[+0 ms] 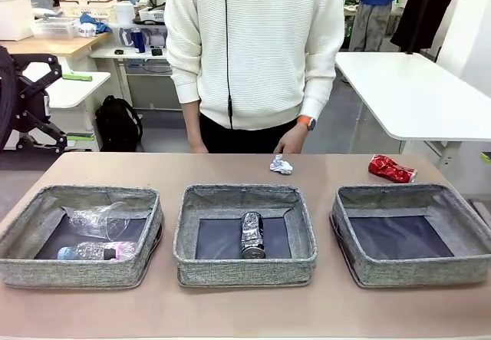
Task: Sort the waste into the appropriate baskets.
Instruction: Pick up the waste item pointed out by the person.
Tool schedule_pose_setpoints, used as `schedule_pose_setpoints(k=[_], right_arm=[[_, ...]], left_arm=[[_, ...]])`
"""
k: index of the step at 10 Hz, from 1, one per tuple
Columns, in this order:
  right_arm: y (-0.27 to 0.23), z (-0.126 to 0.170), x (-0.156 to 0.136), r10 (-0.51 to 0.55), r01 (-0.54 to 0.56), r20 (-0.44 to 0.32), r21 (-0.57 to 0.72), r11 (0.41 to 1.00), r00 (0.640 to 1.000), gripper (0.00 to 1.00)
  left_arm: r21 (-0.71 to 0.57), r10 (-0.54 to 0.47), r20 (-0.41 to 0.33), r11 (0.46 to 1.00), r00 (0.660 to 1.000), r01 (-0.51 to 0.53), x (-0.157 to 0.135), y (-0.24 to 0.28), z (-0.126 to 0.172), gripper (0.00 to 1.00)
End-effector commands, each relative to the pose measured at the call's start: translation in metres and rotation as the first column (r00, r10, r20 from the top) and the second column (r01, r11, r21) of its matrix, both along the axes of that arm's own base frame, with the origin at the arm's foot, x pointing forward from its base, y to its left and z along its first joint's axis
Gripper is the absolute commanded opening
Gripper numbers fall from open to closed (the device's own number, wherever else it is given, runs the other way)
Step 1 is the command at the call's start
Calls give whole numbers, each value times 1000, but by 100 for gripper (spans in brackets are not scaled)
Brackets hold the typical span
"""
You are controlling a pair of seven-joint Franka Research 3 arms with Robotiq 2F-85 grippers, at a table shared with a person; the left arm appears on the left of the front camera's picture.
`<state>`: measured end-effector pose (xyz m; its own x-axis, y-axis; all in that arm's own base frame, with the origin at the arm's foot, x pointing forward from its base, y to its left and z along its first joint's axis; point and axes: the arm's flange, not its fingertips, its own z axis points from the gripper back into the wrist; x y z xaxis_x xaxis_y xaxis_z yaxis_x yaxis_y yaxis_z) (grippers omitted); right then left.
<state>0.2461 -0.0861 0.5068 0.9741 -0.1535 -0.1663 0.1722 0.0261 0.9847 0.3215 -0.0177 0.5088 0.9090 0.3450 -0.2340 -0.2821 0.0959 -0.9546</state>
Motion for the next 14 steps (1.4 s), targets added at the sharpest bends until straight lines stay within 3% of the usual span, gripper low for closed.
schedule_pose_setpoints(k=[1, 14], right_arm=[[-1, 2, -2, 7, -7, 12, 3, 1000, 1000, 100], [-1, 2, -2, 7, -7, 12, 3, 1000, 1000, 100]], left_arm=[[-11, 14, -4, 1000, 1000, -14, 0, -2, 4, 100], [-11, 14, -4, 1000, 1000, -14, 0, -2, 4, 100]])
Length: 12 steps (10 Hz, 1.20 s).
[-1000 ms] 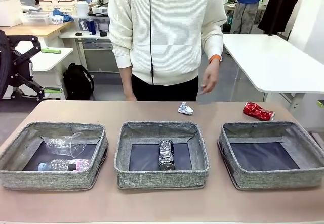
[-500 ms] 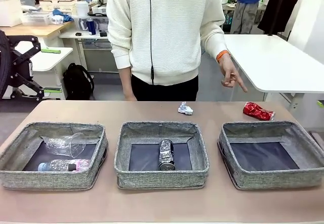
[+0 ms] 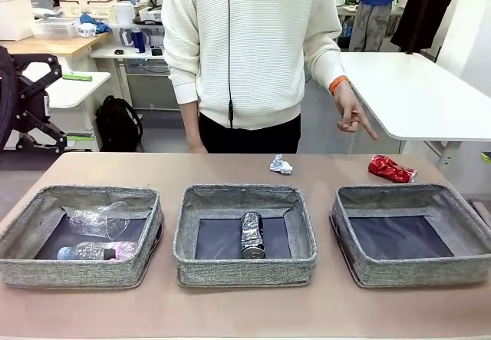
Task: Sort the waste into the appropriate baskets.
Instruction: Pick up the waste item pointed out by the person.
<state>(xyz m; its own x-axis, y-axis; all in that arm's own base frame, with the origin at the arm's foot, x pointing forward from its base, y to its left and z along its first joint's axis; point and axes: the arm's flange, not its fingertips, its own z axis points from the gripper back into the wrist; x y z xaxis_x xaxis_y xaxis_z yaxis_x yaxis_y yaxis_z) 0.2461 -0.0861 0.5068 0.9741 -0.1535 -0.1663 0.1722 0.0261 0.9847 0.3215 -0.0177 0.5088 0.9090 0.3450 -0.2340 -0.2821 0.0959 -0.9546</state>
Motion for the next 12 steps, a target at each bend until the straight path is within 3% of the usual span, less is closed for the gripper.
schedule_pose_setpoints(k=[1, 2, 3, 4, 5, 6, 7, 8, 9, 10, 12], right_arm=[[-1, 2, -2, 7, -7, 12, 3, 1000, 1000, 100], [0, 0, 0, 0, 0, 0, 0, 1000, 1000, 100], [42, -9, 23, -681, 640, 348, -733, 230, 644, 100], [77, -16, 48, -450, 477, 378, -870, 126, 809, 100], [87, -24, 60, -240, 293, 252, -943, 156, 938, 100], [93, -30, 65, -103, 160, 153, -985, 65, 983, 100], [93, -40, 68, 50, 18, 14, -997, -71, 999, 100], [91, -39, 69, 149, 39, 28, -996, -75, 989, 100], [90, -32, 68, 109, 129, 121, -990, -61, 987, 100], [101, -29, 84, -44, 180, 189, -800, 572, 981, 100], [101, -29, 84, -44, 180, 189, -800, 572, 981, 100]], left_arm=[[-11, 14, -4, 1000, 1000, -14, 0, -2, 4, 100], [-11, 14, -4, 1000, 1000, -14, 0, -2, 4, 100], [-11, 14, -4, 1000, 1000, -14, 0, -2, 4, 100], [-11, 14, -4, 1000, 1000, -14, 0, -2, 4, 100], [-11, 14, -4, 1000, 1000, -14, 0, -2, 4, 100], [-11, 14, -4, 1000, 1000, -14, 0, -2, 4, 100], [-11, 14, -4, 1000, 1000, -14, 0, -2, 4, 100], [-11, 14, -4, 1000, 1000, -14, 0, -2, 4, 100], [-11, 14, -4, 1000, 1000, -14, 0, -2, 4, 100], [-11, 14, -4, 1000, 1000, -14, 0, -2, 4, 100], [-11, 14, -4, 1000, 1000, -14, 0, -2, 4, 100]])
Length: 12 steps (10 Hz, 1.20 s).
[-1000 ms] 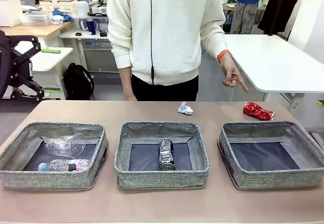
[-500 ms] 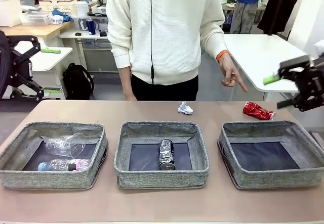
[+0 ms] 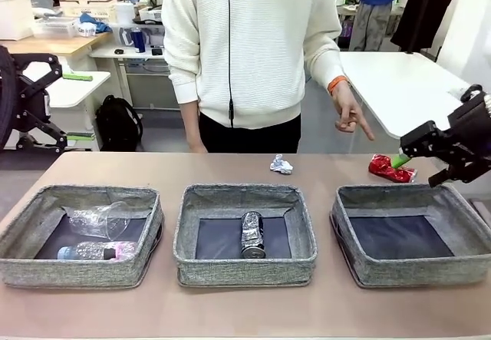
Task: Sort the waste into the appropriate baskets.
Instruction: Pick up the waste item pointed out by the person.
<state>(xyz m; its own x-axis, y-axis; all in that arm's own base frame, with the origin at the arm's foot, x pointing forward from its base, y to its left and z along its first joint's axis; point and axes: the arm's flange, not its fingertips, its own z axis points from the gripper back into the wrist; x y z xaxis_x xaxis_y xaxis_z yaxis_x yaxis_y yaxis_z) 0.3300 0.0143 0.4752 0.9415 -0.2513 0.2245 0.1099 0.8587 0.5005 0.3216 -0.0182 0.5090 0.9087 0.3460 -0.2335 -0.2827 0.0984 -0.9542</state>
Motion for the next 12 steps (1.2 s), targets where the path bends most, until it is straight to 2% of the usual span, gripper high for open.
schedule_pose_setpoints(k=[1, 2, 3, 4, 5, 6, 7, 8, 9, 10, 11, 12], right_arm=[[0, -1, 0, 7, -7, -5, -44, 999, 1000, 100], [-10, -5, 31, 170, -169, 78, -17, 985, 982, 100], [-23, -7, 61, 415, -406, 172, -85, 910, 894, 100], [-39, -7, 93, 491, -429, 254, -264, 864, 833, 100], [-57, -11, 123, 498, -333, 291, -468, 819, 817, 100], [-60, -18, 138, 525, -344, 279, -501, 794, 804, 100], [-60, -20, 146, 485, -278, 226, -588, 759, 845, 100], [-52, -12, 118, 496, -388, 173, -431, 815, 851, 100], [-52, -12, 118, 496, -388, 173, -431, 815, 851, 100], [-63, -18, 144, 524, -362, 186, -534, 764, 831, 100], [-64, -19, 144, 528, -315, 236, -584, 748, 816, 100], [-87, -23, 170, 521, -336, 272, -512, 790, 809, 100]], left_arm=[[-14, 13, -3, 1000, 1000, -13, 0, -2, 4, 100], [-14, 13, -3, 1000, 1000, -13, 0, -2, 4, 100], [-14, 13, -3, 1000, 1000, -13, 0, -2, 4, 100], [-14, 13, -3, 1000, 1000, -13, 0, -2, 4, 100], [-14, 13, -3, 1000, 1000, -13, 0, -2, 4, 100], [-14, 13, -3, 1000, 1000, -13, 0, -2, 4, 100], [-14, 13, -3, 1000, 1000, -13, 0, -2, 4, 100], [-14, 13, -3, 1000, 1000, -13, 0, -2, 4, 100], [-14, 13, -3, 1000, 1000, -13, 0, -2, 4, 100], [-14, 13, -3, 1000, 1000, -13, 0, -2, 4, 100], [-14, 13, -3, 1000, 1000, -13, 0, -2, 4, 100], [-14, 13, -3, 1000, 1000, -13, 0, -2, 4, 100]])
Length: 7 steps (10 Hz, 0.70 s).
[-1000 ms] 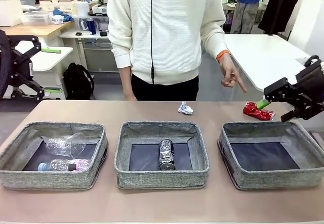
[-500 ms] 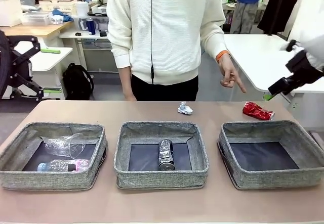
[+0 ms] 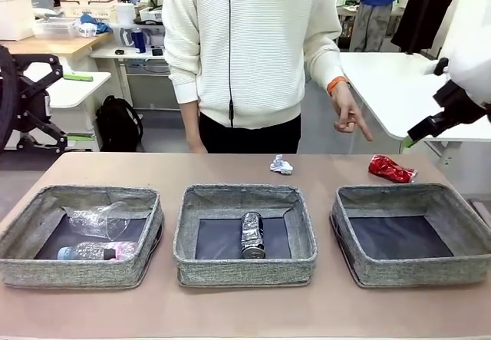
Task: Sort the waste into the appropriate baskets.
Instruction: Pick up the waste item pointed out by the person.
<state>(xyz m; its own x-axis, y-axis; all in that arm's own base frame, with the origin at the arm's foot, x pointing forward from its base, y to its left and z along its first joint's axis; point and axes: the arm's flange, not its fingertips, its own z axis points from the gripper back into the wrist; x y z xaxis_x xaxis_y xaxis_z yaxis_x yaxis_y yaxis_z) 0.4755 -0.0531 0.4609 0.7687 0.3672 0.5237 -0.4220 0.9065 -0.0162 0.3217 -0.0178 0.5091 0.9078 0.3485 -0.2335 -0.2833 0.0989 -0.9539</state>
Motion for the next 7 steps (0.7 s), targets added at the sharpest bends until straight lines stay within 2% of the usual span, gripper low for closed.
schedule_pose_setpoints(k=[1, 2, 3, 6, 7], right_arm=[[-36, -20, 52, 154, -156, 32, 72, 985, 988, 100], [-43, -34, 73, 169, -167, -8, 79, 983, 986, 100], [-46, -50, 89, 131, -129, -46, 50, 990, 990, 100], [-42, -80, 109, 145, -141, -86, 52, 989, 986, 100], [-43, -90, 115, 121, -119, -105, 27, 993, 987, 100]], left_arm=[[-15, 11, -3, 1000, 1000, -11, 0, -2, 4, 100], [-15, 11, -3, 1000, 1000, -11, 0, -2, 4, 100], [-15, 11, -3, 1000, 1000, -11, 0, -2, 4, 100], [-15, 11, -3, 1000, 1000, -11, 0, -2, 4, 100], [-15, 11, -3, 1000, 1000, -11, 0, -2, 4, 100]])
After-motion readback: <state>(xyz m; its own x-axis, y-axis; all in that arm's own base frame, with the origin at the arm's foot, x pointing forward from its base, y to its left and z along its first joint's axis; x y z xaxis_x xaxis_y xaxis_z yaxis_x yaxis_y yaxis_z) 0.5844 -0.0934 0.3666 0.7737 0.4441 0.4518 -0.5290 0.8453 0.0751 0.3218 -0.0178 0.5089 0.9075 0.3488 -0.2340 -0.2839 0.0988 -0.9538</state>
